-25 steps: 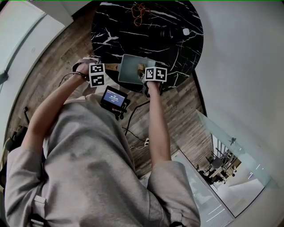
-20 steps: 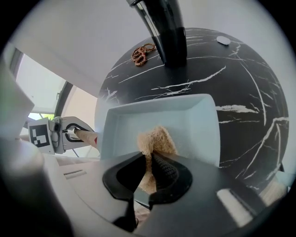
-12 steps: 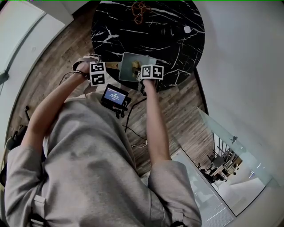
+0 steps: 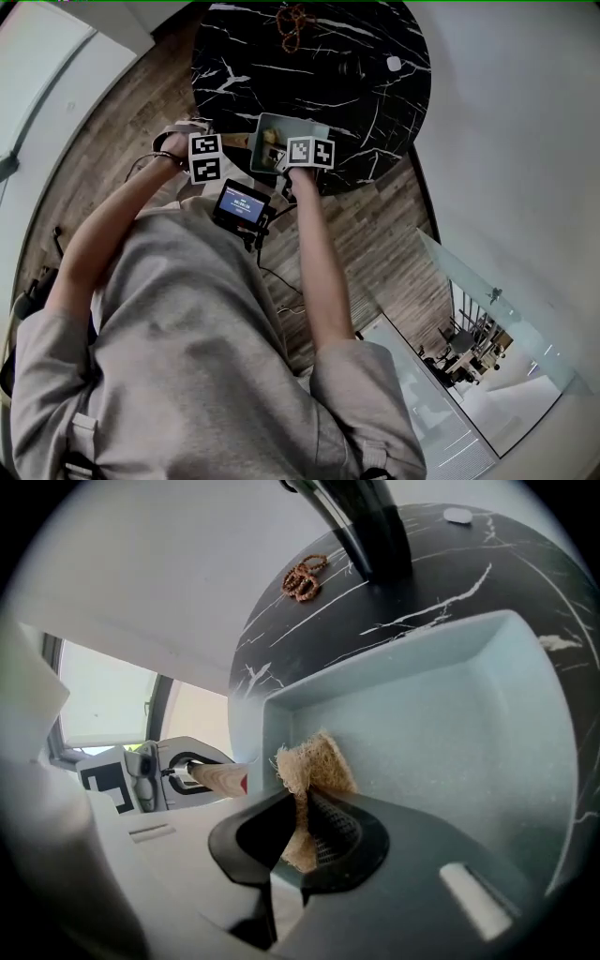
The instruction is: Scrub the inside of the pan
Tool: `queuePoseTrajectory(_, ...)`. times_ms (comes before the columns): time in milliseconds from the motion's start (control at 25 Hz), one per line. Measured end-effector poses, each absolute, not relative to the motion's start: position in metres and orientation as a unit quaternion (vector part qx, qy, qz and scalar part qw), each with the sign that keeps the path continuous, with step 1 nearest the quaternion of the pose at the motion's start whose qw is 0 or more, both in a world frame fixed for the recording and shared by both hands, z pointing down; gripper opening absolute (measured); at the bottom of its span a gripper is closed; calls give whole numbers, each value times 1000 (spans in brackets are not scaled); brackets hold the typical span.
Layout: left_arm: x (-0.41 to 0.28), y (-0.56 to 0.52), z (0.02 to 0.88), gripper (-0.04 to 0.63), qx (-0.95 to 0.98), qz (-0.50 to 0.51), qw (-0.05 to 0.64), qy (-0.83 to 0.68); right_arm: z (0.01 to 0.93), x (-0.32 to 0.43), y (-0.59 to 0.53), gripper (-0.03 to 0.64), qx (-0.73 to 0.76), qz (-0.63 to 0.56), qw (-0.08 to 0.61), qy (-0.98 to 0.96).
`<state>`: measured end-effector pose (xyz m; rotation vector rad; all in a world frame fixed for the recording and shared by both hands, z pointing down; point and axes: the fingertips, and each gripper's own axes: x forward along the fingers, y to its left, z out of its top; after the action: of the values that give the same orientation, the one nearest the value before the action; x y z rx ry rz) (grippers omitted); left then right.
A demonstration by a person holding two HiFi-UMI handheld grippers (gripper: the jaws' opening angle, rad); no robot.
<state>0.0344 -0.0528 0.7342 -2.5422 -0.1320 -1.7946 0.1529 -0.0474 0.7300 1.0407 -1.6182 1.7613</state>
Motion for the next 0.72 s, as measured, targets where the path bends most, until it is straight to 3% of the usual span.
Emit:
queuePoseTrajectory(400,35,-53,735,74,-818,-573,19,-45,713,130,-54,43,360,707,144,-591)
queuePoseTrajectory(720,35,-53,735,72,-818,-573,25,-49,618,123,-74,43,290,657,14,-696)
